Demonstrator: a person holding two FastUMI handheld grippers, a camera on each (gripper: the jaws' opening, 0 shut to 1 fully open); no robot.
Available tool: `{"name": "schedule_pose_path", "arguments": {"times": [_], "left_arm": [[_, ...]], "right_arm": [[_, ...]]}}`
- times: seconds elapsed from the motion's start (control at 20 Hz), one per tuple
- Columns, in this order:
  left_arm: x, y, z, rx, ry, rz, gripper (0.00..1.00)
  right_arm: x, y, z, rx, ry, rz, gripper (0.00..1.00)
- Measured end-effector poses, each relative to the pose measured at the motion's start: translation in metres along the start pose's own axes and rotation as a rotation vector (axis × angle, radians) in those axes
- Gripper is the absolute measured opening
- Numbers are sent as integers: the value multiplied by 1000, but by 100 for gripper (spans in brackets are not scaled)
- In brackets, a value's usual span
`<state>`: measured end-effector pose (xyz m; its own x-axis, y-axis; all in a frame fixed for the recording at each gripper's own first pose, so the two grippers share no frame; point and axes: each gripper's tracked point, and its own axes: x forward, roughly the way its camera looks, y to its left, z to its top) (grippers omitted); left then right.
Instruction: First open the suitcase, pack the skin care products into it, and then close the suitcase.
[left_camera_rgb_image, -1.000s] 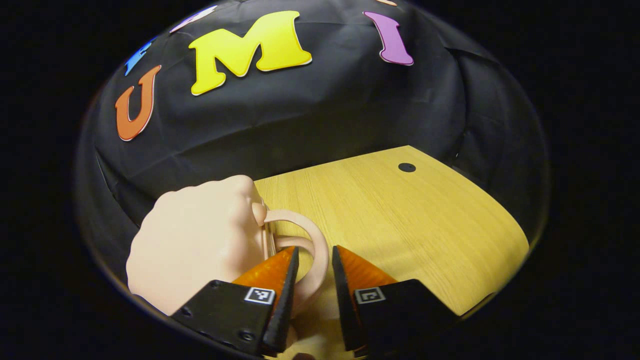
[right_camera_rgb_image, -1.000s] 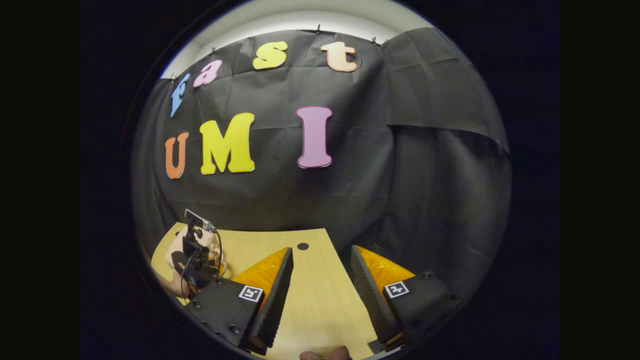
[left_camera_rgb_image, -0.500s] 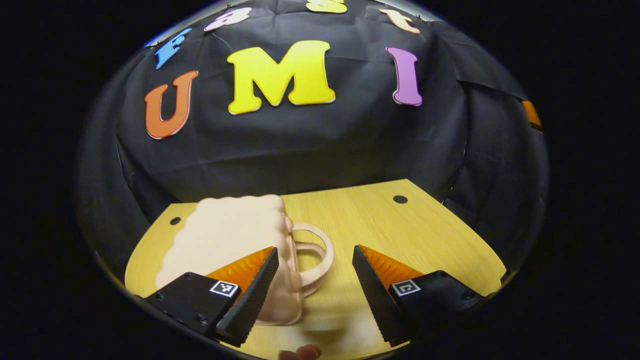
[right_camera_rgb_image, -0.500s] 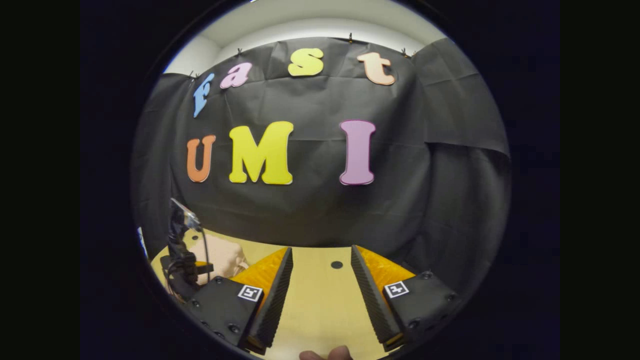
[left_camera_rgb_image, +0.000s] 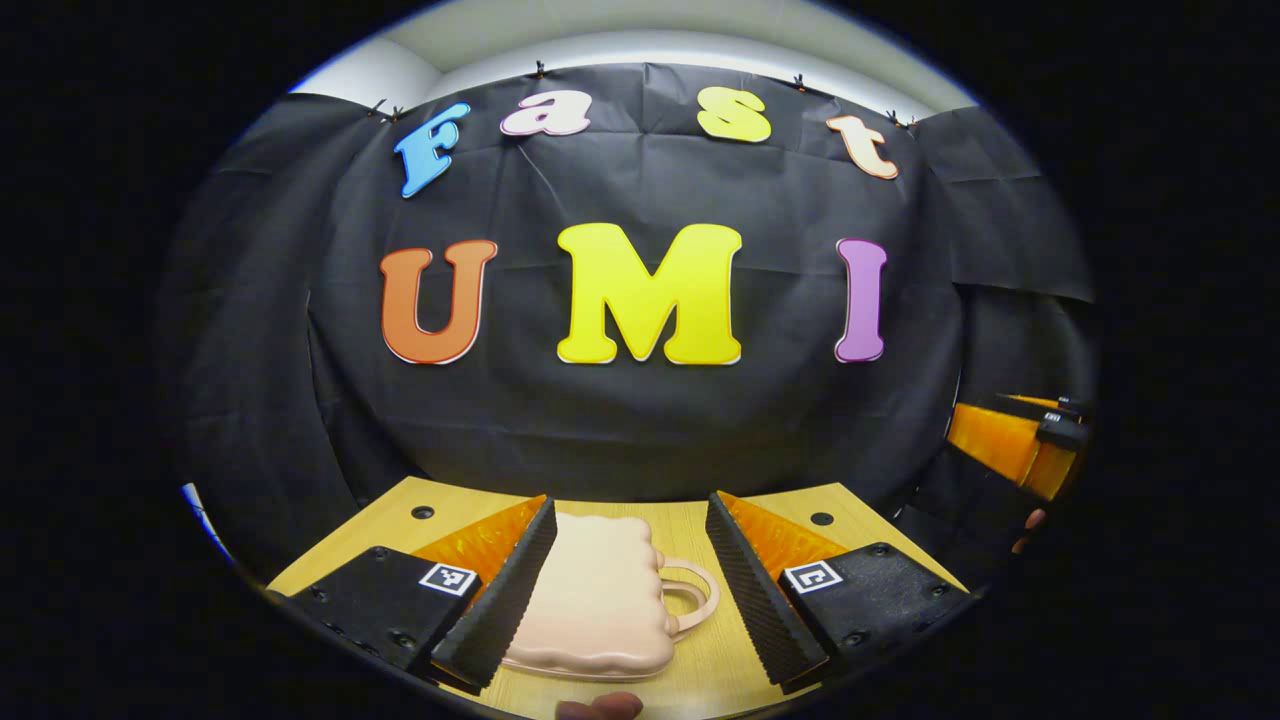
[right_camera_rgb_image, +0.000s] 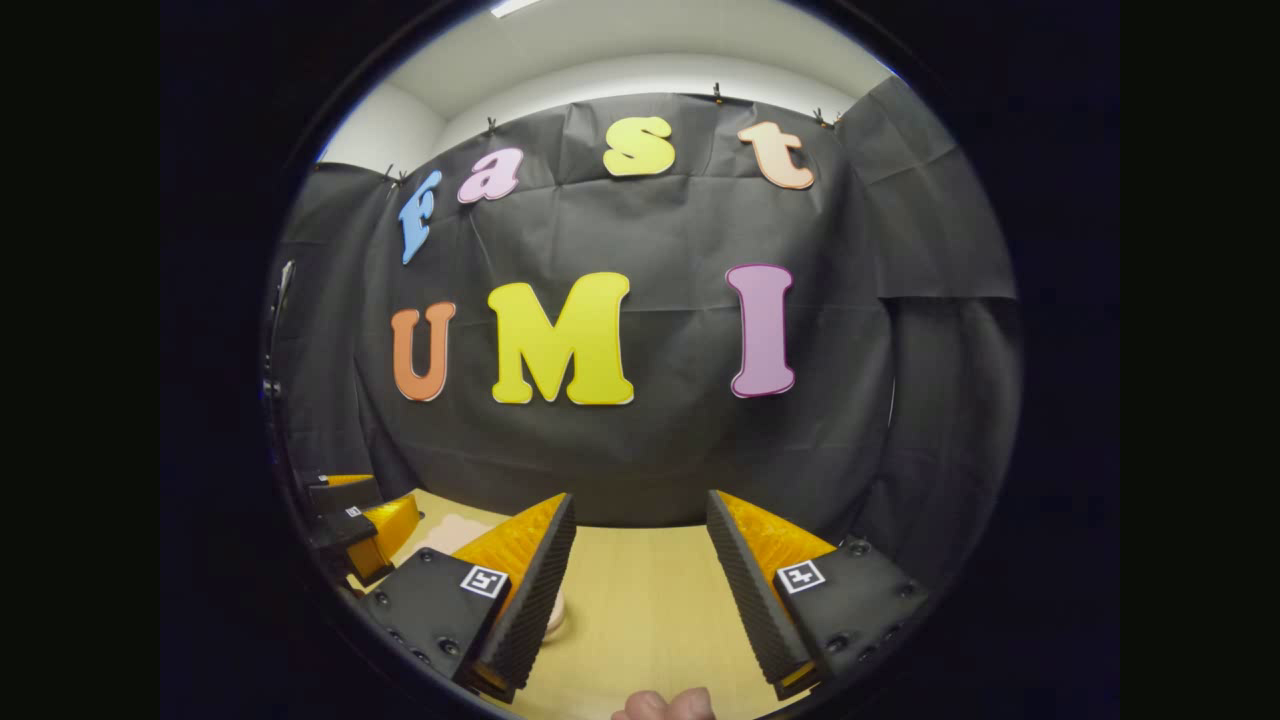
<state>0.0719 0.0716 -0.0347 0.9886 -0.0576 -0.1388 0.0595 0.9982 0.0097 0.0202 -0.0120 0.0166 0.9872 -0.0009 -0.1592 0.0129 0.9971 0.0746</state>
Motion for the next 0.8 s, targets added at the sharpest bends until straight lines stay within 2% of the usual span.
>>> {"name": "schedule_pose_path", "arguments": {"times": [0.2, 0.45, 0.5, 0.8], "left_arm": [[-12, 12, 23, 20, -55, -2, 96], [-21, 13, 43, 6, -91, -19, 96], [-23, 13, 48, 5, -103, -23, 96], [-25, 17, 57, -12, -122, -8, 96]], "right_arm": [[-5, 17, 10, -50, -41, -3, 79], [-7, 29, 40, -88, -158, 0, 79], [-8, 30, 42, -95, -168, 0, 77], [-9, 29, 45, -96, -166, -2, 78]]}}
